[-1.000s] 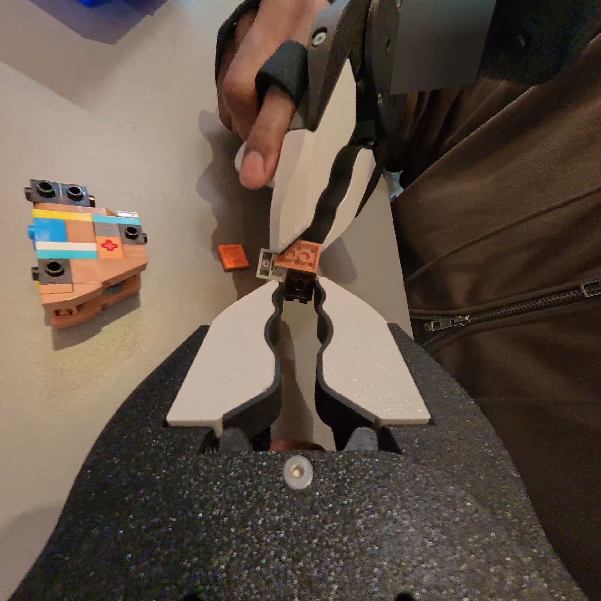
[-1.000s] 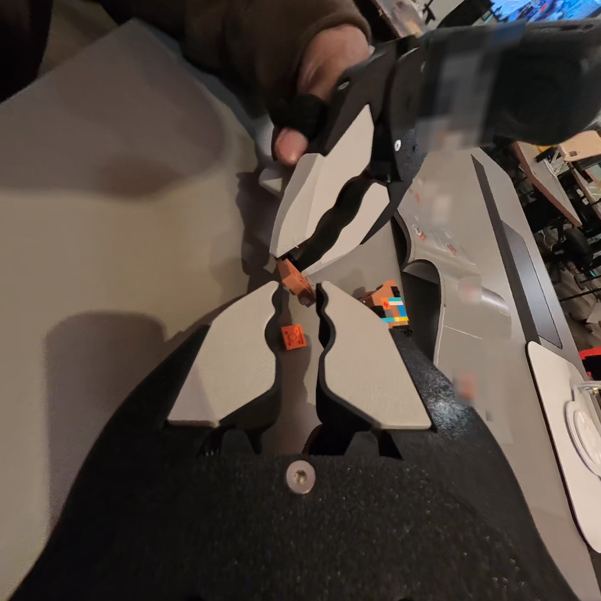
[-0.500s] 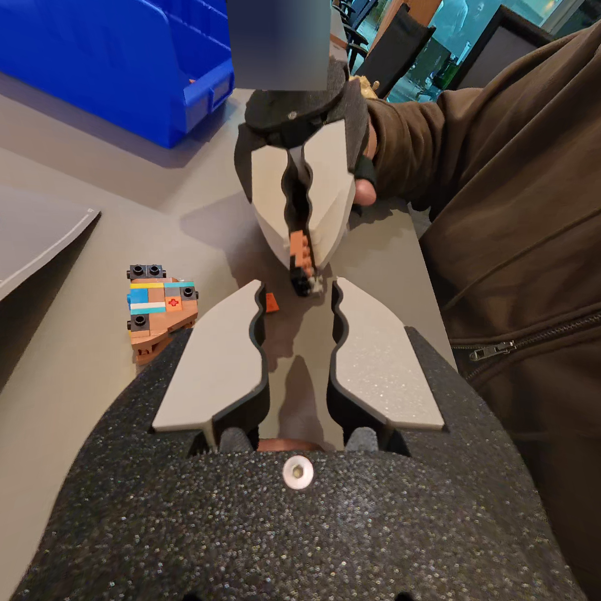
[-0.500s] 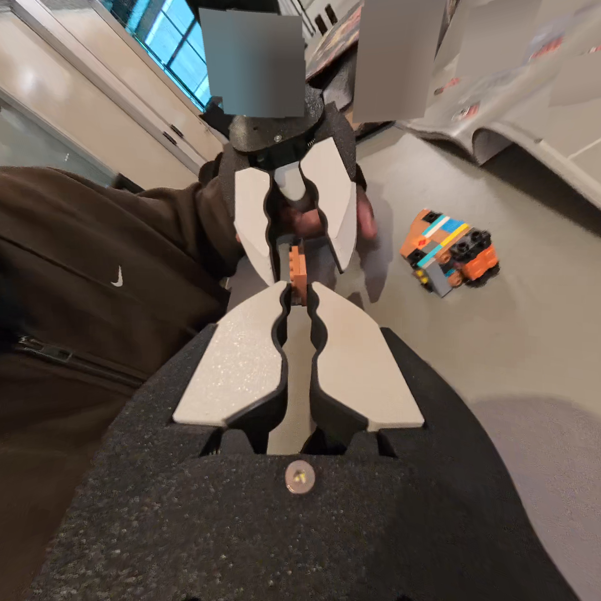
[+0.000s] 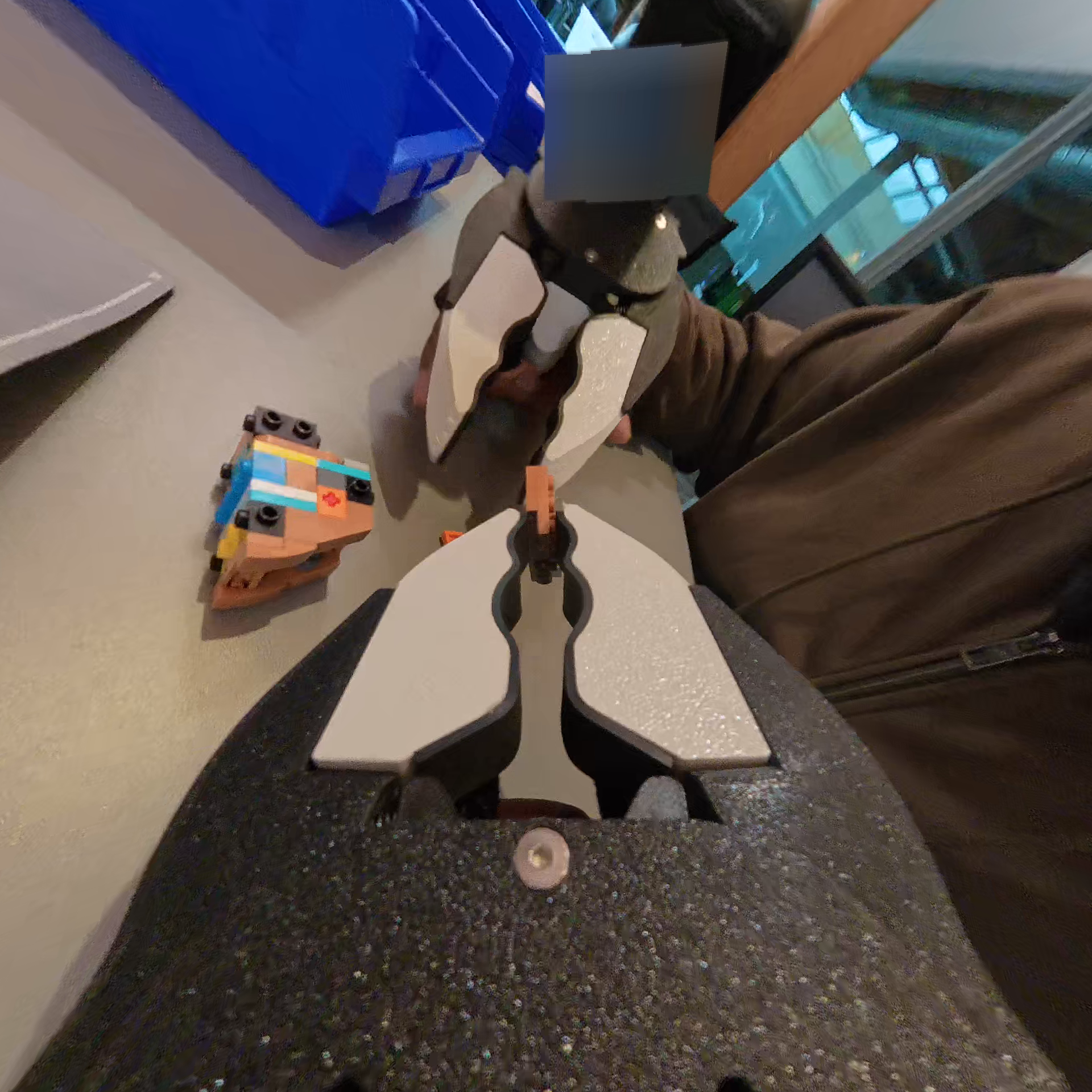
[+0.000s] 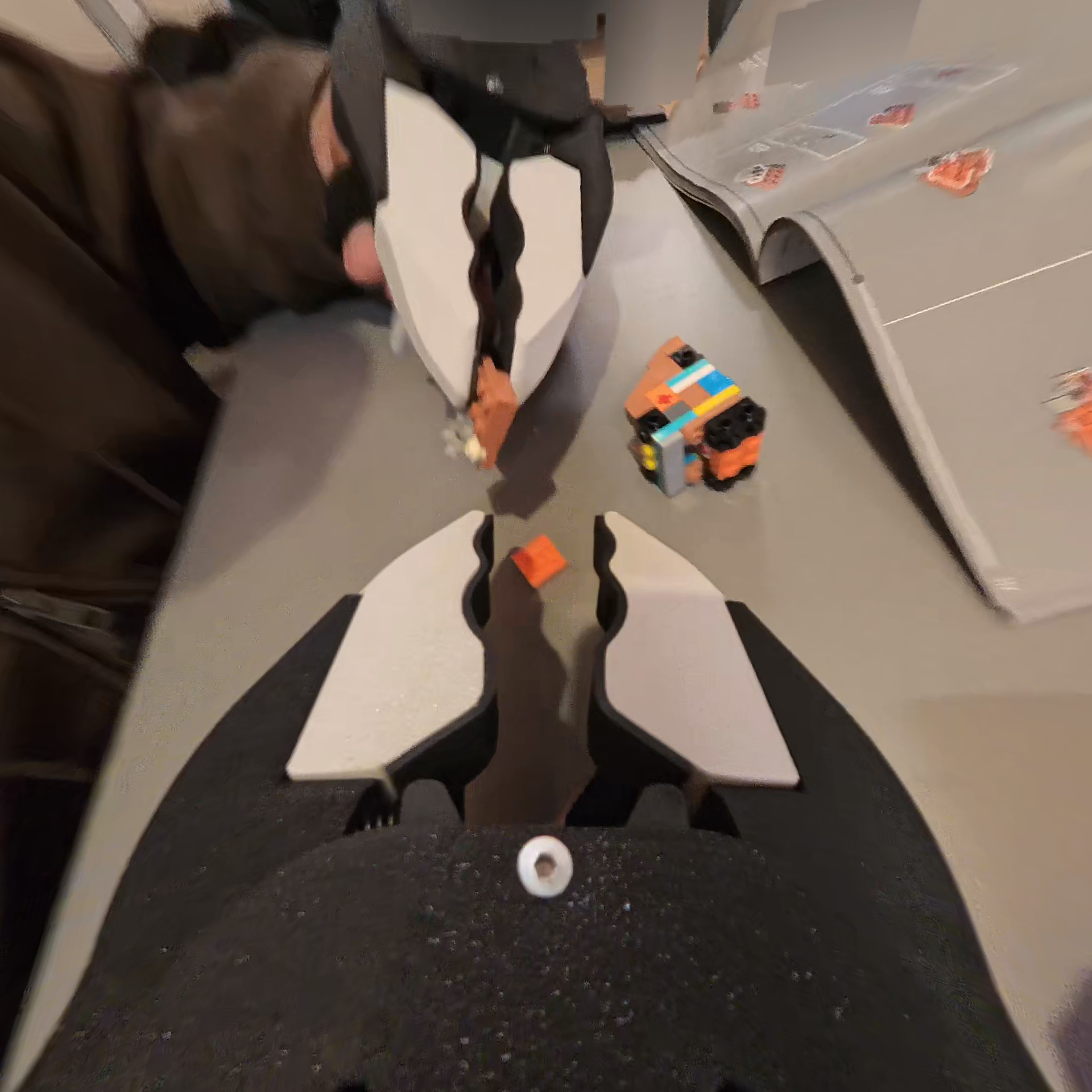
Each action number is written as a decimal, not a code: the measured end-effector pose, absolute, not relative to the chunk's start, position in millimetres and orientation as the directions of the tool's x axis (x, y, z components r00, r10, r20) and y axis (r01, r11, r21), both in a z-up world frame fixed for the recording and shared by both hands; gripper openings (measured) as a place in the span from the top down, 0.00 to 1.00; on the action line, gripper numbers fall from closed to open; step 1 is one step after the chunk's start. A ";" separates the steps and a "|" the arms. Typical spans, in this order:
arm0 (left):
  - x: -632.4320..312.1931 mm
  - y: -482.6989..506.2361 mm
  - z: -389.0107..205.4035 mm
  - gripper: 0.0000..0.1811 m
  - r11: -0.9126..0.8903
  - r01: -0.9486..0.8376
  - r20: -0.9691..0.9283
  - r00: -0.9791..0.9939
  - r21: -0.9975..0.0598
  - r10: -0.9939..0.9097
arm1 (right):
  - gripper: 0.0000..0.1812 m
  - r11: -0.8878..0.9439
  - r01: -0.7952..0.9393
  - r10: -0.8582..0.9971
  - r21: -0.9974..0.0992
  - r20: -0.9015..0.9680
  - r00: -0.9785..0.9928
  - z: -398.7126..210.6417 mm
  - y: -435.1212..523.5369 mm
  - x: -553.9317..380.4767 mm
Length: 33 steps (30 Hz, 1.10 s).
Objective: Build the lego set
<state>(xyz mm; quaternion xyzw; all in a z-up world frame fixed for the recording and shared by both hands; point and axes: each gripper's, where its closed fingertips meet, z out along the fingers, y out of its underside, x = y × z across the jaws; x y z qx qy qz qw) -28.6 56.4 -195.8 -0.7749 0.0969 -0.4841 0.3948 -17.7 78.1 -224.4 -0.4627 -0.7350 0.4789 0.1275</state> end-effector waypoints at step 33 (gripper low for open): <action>-45.5 67.0 -192.2 0.95 -0.720 0.486 0.865 0.353 -0.496 -0.358 | 0.84 0.482 0.520 0.689 -0.705 -0.062 -0.722 -256.9 64.6 -5.2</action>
